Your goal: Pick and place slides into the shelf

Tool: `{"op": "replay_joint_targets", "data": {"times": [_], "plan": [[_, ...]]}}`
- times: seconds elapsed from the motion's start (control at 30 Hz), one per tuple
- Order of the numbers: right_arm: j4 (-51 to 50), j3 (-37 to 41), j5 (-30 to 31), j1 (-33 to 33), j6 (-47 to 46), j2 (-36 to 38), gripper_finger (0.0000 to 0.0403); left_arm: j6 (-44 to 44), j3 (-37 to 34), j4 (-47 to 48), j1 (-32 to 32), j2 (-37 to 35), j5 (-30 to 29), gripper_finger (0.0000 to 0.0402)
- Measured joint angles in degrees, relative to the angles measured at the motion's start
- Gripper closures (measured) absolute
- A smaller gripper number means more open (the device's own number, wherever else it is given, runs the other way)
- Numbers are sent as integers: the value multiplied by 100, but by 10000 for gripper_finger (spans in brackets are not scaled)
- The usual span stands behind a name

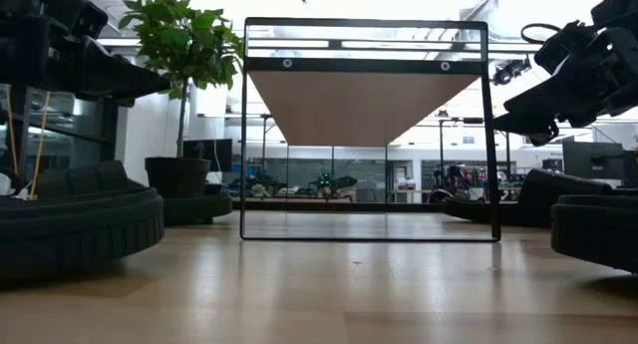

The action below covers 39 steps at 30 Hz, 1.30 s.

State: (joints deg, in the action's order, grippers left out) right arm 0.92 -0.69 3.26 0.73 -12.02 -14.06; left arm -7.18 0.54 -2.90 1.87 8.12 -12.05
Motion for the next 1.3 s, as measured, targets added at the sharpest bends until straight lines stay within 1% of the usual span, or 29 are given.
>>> {"op": "replay_joint_targets", "data": {"times": [0.07, 0.17, 0.3, 0.37, 0.43, 0.57, 0.73, 1.3], "plan": [[-23, 2, -396, 0, 152, 0, 181, 0, 0, 1, 0, 2, 0, 268], [27, 2, -926, 2, 135, -7, 181, -2, 0, -2, 0, 2, 0, 268], [60, 2, -1184, 2, -403, -7, 181, -2, 0, 0, 0, 2, 0, 268], [58, 2, -1120, 2, -757, -7, 181, 0, 2, 0, 0, 2, 0, 268], [44, 2, -906, 2, -966, -7, 181, 0, 1, -2, 0, 2, 0, 268], [-14, 2, -567, 0, -915, -7, 181, 5, 0, -2, 0, 0, 0, 268], [-25, 2, -592, 1, -872, -9, 181, 166, 0, -2, 0, 1, 2, 268], [-27, 2, -607, 0, -853, -9, 181, 164, 0, -7, 0, 1, -58, 268]]}}
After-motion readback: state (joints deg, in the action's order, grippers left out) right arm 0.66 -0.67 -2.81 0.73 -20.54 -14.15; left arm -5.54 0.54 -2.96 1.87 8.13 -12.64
